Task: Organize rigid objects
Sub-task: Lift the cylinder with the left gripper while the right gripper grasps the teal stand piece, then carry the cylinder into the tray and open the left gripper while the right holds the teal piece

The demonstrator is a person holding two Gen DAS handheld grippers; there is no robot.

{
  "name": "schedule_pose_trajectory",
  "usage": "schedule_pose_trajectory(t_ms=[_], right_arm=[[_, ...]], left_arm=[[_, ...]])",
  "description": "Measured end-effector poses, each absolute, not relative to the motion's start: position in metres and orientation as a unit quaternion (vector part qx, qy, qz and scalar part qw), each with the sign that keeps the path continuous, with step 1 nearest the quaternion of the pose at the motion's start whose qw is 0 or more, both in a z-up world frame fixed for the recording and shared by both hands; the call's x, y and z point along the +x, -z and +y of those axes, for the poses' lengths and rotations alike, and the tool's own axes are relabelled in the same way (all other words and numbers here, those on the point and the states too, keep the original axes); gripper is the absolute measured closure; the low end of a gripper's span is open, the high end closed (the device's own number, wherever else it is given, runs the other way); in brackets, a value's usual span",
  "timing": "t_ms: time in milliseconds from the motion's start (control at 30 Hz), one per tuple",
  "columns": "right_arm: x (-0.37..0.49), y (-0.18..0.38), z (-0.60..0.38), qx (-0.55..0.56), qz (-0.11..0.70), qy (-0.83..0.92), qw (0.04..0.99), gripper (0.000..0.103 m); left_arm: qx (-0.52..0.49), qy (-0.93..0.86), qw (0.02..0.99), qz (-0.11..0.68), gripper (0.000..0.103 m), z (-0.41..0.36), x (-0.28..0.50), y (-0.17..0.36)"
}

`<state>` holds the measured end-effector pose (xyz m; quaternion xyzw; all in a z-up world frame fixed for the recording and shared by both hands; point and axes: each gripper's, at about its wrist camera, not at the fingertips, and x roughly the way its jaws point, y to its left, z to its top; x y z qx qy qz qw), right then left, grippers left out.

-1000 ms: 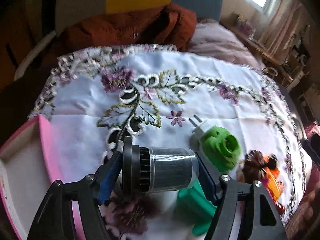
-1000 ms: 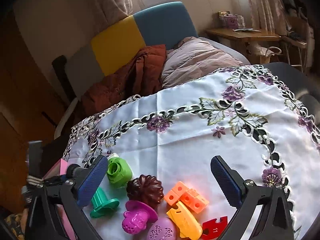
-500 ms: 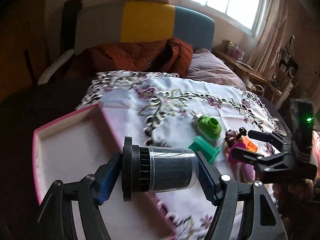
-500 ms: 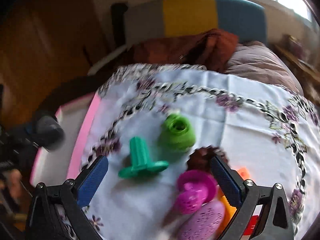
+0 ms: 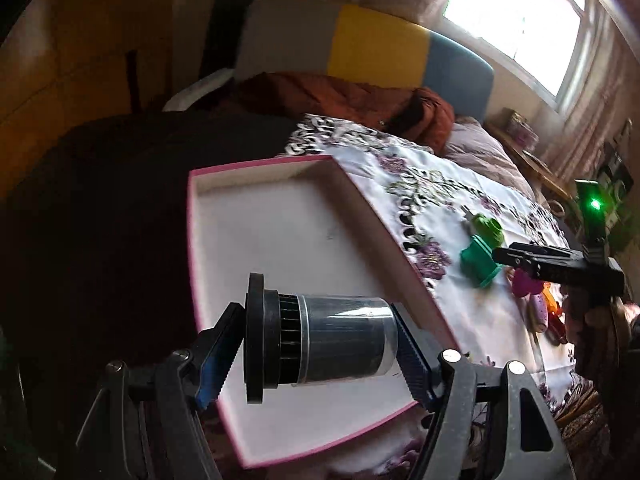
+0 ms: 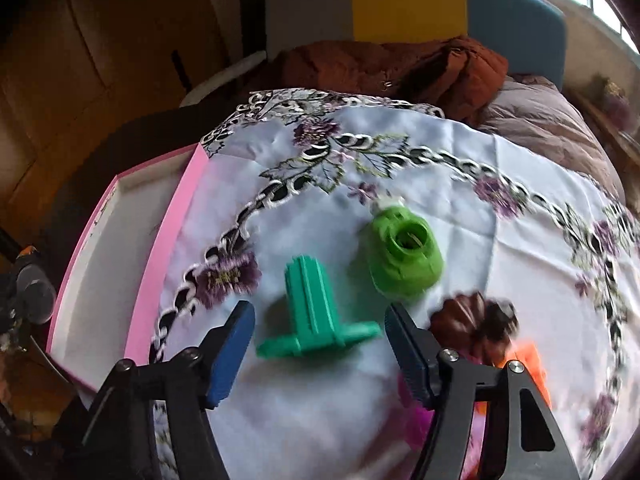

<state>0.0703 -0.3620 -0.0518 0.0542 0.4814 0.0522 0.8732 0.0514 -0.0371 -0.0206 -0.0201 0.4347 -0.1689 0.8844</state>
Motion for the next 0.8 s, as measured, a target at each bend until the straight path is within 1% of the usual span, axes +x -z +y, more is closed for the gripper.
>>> schedule_pose_trajectory(t_ms=[100,133,167,200,233,333,433,633,800], right_arm=[[0.095,0.063,-0.349,0.041,0.518,-0.057,0.853,0.038],[0.1,0.067,-0.346,0.037,0.528,-0.059,0.846,0.047],[0.106,0.073,-0.343,0.03,0.542,-0.056,0.838,0.064],[0.11,0.081,-0.34,0.017,0.56,-0.042,0.827,0.072],[0.112,0.088,-0.338,0.007,0.571,-0.024,0.821,0.072],[0.103,0.086,-0.335,0.022,0.564,-0.042,0.825,0.073],[0.084,0.087,-0.329,-0.004,0.558,-0.063,0.827,0.072],[0.068,0.09,-0.342,0.03,0.536,-0.097,0.838,0.072],[0.066,0.091,-0.34,0.027,0.52,-0.109,0.846,0.072]], left_arm=[[-0.032,0.162,0.887,0.431,0.03,-0.025,0.047,0.019],[-0.034,0.163,0.888,0.429,0.03,-0.023,0.046,0.019],[-0.036,0.162,0.889,0.428,0.03,-0.022,0.046,0.018],[-0.037,0.162,0.89,0.426,0.03,-0.02,0.045,0.017],[-0.037,0.162,0.89,0.425,0.03,-0.02,0.045,0.016],[-0.036,0.161,0.892,0.421,0.03,-0.019,0.044,0.015],[-0.038,0.161,0.891,0.422,0.03,-0.018,0.045,0.016],[-0.029,0.156,0.892,0.423,0.03,-0.022,0.04,0.018],[-0.016,0.139,0.897,0.42,0.03,-0.023,0.039,0.016]])
